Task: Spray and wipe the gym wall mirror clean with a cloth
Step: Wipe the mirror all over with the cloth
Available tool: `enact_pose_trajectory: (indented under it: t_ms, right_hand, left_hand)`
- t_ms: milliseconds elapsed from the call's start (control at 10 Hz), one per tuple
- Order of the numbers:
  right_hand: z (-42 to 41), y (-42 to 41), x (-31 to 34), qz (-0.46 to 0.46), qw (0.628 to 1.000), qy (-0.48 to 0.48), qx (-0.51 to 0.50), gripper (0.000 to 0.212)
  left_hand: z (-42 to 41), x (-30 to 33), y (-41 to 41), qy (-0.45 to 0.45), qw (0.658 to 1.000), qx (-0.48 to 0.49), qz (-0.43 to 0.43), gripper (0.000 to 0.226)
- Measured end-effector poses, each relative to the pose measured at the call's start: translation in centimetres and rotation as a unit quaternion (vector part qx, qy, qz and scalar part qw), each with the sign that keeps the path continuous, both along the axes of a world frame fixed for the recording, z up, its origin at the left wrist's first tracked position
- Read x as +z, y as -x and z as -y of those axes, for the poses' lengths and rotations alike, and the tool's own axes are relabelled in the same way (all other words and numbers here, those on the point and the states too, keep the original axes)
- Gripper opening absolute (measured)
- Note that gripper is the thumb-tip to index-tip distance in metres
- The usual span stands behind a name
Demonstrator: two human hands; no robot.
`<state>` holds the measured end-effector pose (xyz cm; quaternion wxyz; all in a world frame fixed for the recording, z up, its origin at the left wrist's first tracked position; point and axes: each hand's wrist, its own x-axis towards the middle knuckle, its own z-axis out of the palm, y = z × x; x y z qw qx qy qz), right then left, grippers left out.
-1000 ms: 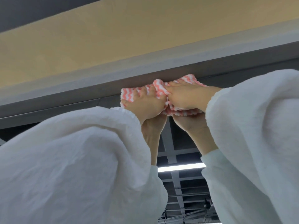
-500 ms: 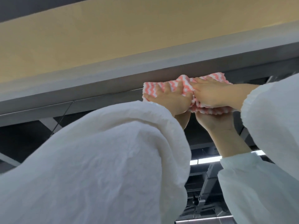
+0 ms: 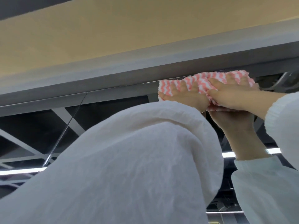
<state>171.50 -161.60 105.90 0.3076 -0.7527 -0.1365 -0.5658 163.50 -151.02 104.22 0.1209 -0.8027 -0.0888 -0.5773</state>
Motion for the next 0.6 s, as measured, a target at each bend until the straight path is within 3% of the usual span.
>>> enact_pose_trajectory:
  t_ms: [100,300,500,600]
  right_hand:
    - [-3.0,2.7,-1.0,0.020,0.999,0.021,0.042,0.090]
    - [-9.4,7.4,-3.0,0.035,0.991,0.086,0.094,0.068]
    - [-16.6,10.4,-4.6,0.090,0.984,0.111,0.102,0.061]
    - [-20.5,10.8,-4.9,0.115,0.973,0.173,0.102,0.064]
  left_hand:
    - [-2.4,-0.4,1.3,0.018,1.000,0.016,-0.001,0.056]
    - [-9.9,-1.8,4.4,0.037,0.998,0.040,0.017,0.056]
    - [-17.4,-4.1,8.0,0.062,0.997,0.054,0.011,0.055]
    - [-20.4,-5.6,9.9,0.077,0.995,0.062,0.009,0.055]
